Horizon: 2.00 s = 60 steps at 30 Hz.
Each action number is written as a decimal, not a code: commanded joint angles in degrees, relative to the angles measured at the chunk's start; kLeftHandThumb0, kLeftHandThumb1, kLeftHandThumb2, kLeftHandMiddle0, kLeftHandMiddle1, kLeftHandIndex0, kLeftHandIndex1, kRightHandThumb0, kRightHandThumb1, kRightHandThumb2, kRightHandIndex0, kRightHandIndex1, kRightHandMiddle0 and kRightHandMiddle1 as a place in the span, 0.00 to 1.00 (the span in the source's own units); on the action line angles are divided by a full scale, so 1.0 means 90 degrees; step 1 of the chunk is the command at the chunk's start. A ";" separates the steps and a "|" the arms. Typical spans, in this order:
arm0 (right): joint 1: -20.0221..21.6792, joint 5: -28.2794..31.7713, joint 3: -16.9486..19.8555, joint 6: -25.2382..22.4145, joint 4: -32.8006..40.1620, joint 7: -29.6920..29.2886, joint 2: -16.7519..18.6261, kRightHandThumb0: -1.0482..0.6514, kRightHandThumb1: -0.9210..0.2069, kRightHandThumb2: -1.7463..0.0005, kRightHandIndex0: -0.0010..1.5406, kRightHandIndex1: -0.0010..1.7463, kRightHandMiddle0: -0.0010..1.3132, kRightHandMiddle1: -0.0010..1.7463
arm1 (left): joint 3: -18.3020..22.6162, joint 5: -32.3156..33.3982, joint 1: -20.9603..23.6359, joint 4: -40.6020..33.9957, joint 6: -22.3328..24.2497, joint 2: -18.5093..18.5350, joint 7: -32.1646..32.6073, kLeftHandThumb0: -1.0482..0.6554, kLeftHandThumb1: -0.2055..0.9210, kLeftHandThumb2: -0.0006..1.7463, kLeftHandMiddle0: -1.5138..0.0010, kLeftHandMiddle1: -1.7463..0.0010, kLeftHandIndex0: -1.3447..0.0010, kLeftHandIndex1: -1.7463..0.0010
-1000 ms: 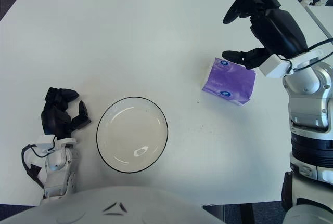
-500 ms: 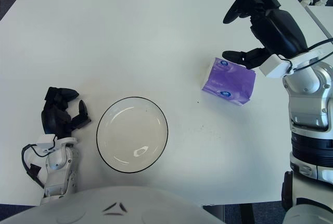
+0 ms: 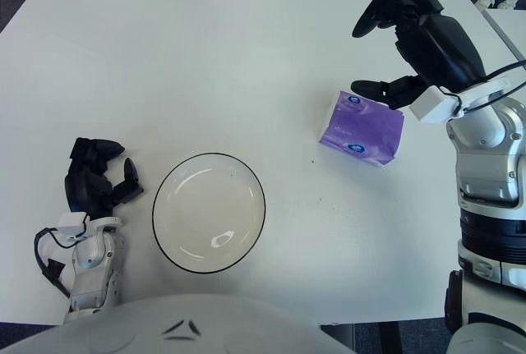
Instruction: Put the tissue paper into the plate.
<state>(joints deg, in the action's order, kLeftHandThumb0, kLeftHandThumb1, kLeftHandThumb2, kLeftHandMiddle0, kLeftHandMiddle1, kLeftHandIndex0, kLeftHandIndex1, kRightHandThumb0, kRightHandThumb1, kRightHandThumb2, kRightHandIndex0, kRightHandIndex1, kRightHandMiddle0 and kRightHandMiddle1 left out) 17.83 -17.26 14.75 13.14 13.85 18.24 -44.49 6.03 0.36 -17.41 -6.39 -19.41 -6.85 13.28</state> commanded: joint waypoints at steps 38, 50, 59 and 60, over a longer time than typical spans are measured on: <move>-0.2834 -0.1315 0.0526 -0.3310 0.2064 0.2679 -0.0989 0.08 0.38 0.60 0.00 0.00 0.00 0.00 | 0.0096 0.0176 -0.0048 0.0264 0.0300 -0.0045 -0.0182 0.61 0.41 0.79 0.57 0.04 0.66 0.00; -0.2818 -0.0818 0.0667 -0.2195 0.1364 0.1451 -0.0401 0.25 0.46 0.43 0.00 0.29 0.00 0.49 | 0.0074 0.0087 -0.0079 0.0193 0.0335 -0.0059 -0.0132 0.61 0.43 0.78 0.56 0.04 0.68 0.00; -0.2755 -0.1107 0.0543 -0.1224 0.0721 0.0907 -0.0584 0.09 0.38 0.53 0.00 0.03 0.00 0.08 | 0.0094 0.0089 -0.0072 0.0223 0.0328 -0.0077 -0.0119 0.61 0.42 0.78 0.57 0.04 0.67 0.00; -0.2759 -0.1198 0.0525 -0.1176 0.0702 0.0871 -0.0618 0.07 0.36 0.55 0.00 0.02 0.00 0.05 | 0.0095 0.0104 -0.0064 0.0222 0.0331 -0.0086 -0.0120 0.61 0.42 0.78 0.57 0.04 0.67 0.00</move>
<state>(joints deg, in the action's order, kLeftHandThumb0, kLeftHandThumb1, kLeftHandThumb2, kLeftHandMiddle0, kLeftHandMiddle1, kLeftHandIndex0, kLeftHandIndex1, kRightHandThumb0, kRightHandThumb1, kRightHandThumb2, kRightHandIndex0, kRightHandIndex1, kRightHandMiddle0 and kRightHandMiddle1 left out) -7.01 -26.27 19.72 0.76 21.26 27.58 -48.79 6.72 1.07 -16.28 -6.11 -18.30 -6.68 11.90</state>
